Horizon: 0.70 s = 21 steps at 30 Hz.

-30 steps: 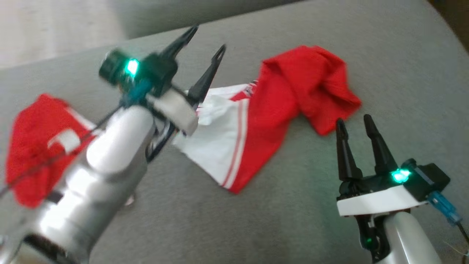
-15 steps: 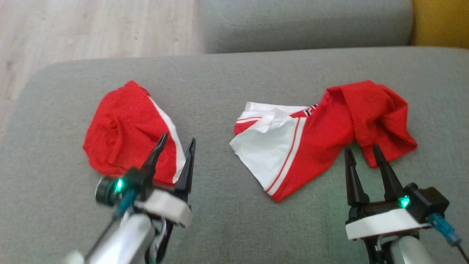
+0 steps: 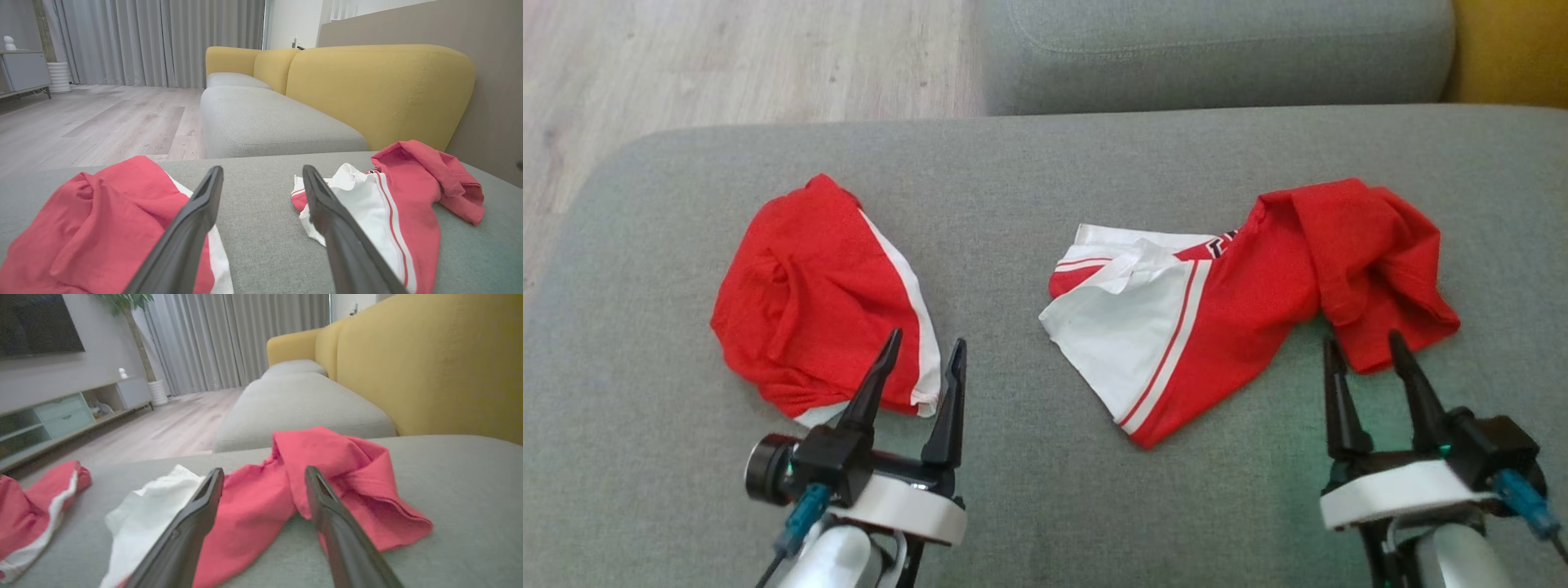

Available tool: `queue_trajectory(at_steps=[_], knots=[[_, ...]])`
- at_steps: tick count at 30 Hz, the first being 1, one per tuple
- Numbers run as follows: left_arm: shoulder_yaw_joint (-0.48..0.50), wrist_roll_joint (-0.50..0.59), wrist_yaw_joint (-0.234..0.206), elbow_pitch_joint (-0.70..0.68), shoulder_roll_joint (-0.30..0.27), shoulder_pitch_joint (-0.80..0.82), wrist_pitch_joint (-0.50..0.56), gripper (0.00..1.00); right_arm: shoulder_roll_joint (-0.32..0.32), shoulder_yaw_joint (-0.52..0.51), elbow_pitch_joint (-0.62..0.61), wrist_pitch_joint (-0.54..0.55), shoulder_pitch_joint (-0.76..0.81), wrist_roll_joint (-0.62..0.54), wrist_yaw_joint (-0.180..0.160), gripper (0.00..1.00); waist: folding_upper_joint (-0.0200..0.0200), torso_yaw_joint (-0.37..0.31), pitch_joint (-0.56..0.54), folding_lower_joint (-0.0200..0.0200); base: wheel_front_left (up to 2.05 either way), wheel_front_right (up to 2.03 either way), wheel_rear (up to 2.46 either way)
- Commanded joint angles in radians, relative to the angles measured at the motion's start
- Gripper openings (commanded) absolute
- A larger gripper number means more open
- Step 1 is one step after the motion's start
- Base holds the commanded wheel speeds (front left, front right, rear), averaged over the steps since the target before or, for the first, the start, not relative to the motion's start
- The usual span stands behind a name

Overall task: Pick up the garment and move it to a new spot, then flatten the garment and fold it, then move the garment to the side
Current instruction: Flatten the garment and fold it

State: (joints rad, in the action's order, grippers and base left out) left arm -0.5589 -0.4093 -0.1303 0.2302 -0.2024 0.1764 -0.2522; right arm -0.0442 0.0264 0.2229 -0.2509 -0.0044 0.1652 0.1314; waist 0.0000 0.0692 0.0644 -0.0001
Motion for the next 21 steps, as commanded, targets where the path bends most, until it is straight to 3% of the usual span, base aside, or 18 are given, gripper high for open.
queue_trajectory(at_steps=[1,12,21], knots=[[0.046,0.012,0.01,-0.022,0.004,0.053,-0.009,1.0,-0.006,0.002,0.004,-0.011,-0.063,-0.024,-0.001,1.0,0.0,0.002,0.008,0.0001,0.0,0.0,0.0],[0.093,0.047,0.068,0.028,0.053,0.057,-0.009,1.0,-0.006,-0.127,0.327,-0.002,-0.265,-0.14,-0.001,1.0,0.0,0.05,0.059,0.0001,0.0,0.0,0.0],[0.124,0.075,0.099,0.054,0.08,0.07,-0.009,1.0,-0.006,-0.224,0.507,-0.007,-0.405,-0.21,-0.001,1.0,0.0,0.082,0.093,0.0001,0.0,0.0,0.0]])
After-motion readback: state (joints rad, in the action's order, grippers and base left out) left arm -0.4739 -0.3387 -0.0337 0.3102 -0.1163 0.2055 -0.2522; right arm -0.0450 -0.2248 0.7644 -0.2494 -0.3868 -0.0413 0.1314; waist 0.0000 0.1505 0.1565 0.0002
